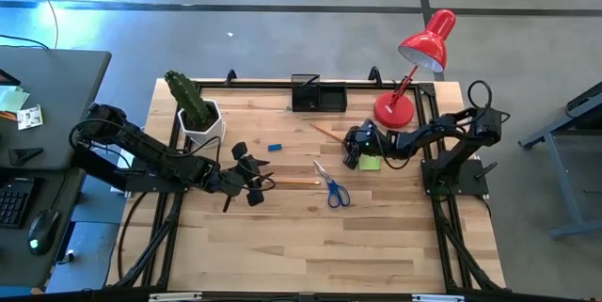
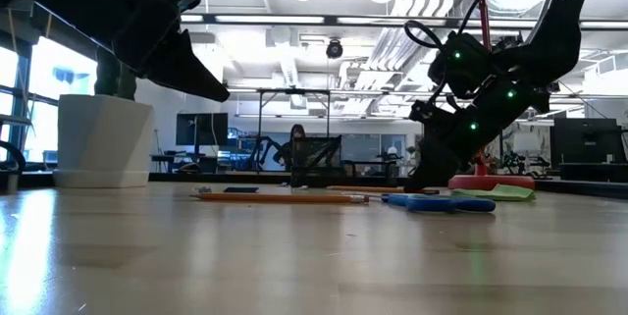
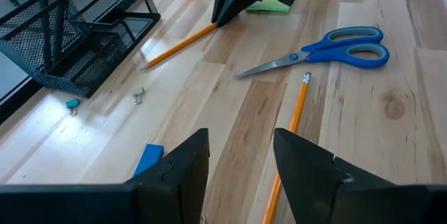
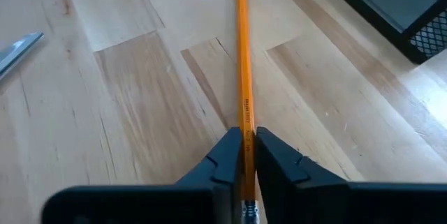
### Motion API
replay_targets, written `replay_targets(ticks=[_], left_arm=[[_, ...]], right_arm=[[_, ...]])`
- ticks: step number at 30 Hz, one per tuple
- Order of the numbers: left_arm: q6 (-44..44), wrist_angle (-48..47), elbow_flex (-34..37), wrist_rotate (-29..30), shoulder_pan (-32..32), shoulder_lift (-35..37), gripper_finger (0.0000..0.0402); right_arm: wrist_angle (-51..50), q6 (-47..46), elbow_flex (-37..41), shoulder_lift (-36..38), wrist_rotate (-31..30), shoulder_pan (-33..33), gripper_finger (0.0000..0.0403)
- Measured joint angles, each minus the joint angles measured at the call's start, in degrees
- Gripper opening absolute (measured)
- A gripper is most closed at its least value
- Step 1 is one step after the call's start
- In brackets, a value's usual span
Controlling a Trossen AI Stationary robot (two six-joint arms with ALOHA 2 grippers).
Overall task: Pick and place office supplies into organizer
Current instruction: Put the top yellow pencil into the top left section of the desk organizer
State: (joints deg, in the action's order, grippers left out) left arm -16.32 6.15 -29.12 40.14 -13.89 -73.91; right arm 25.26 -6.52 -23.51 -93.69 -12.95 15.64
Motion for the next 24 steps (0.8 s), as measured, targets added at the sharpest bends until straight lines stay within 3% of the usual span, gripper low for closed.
replay_targets(ticks=[24], left_arm=[[0.0, -0.09, 0.0, -0.02, 0.0, 0.0, 0.015]], right_arm=[[-0.18, 0.06, 0.0, -0.07, 0.77, 0.09, 0.0013]])
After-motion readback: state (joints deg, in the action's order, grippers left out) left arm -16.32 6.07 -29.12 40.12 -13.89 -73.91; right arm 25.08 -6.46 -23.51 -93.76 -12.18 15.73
